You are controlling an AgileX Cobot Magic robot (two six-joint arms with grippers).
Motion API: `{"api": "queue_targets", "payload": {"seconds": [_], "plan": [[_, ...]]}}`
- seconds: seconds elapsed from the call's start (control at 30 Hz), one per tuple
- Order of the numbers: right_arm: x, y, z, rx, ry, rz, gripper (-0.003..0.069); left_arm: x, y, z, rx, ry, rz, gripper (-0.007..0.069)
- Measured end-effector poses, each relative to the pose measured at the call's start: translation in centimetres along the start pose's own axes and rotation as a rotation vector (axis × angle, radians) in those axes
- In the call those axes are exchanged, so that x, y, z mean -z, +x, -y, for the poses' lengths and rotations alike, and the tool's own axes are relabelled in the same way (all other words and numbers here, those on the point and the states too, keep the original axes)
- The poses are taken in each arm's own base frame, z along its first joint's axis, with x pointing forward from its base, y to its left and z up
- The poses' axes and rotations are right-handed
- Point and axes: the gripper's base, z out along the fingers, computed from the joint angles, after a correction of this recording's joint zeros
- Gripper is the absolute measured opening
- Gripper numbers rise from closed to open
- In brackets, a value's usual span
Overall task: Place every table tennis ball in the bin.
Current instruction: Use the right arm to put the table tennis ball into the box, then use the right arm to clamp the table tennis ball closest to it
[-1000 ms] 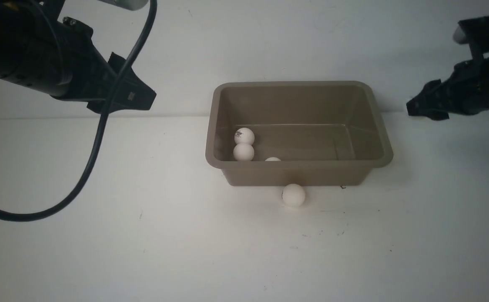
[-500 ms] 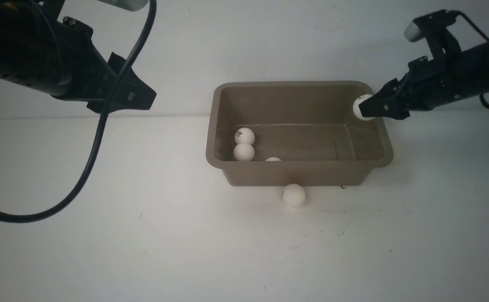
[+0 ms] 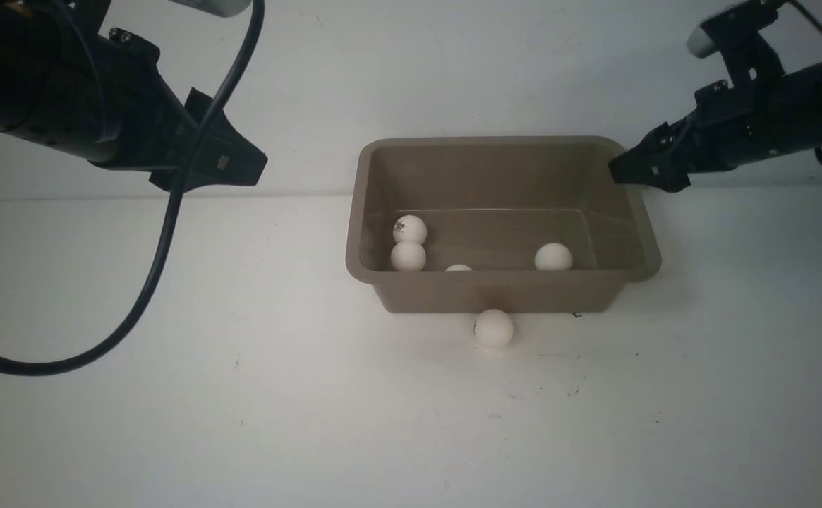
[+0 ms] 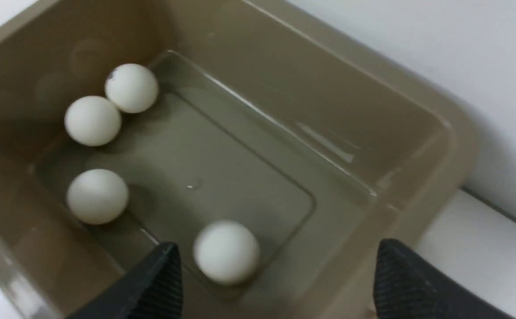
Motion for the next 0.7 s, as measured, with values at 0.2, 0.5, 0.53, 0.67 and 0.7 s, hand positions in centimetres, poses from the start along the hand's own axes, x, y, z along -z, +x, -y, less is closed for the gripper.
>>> {"api": "queue_targets", "payload": {"seconds": [0.2, 0.5, 0.53, 0.67, 0.7], "plan": [[1.6, 1.9, 3.1, -0.060, 0.100, -0.075, 0.0502, 0.0, -0.1, 0.2, 0.012, 0.026, 0.014, 0.0342], [2.0, 3.7, 4.8, 0.043, 0.158, -0.183, 0.0486, 0.0, -0.3, 0.4, 0.018, 0.047, 0.029, 0.0342], [1.2, 4.5, 5.2, 0.071, 0.146, -0.202, 0.0486, 0.0, -0.3, 0.4, 0.013, 0.047, 0.029, 0.0342], [-1.5, 7.0, 6.1, 0.076, 0.080, -0.229, 0.0486, 0.0, -0.3, 0.4, 0.013, 0.049, 0.030, 0.0342], [-2.3, 7.6, 6.1, 0.074, 0.047, -0.224, 0.0486, 0.0, -0.3, 0.4, 0.012, 0.049, 0.030, 0.0342]]}}
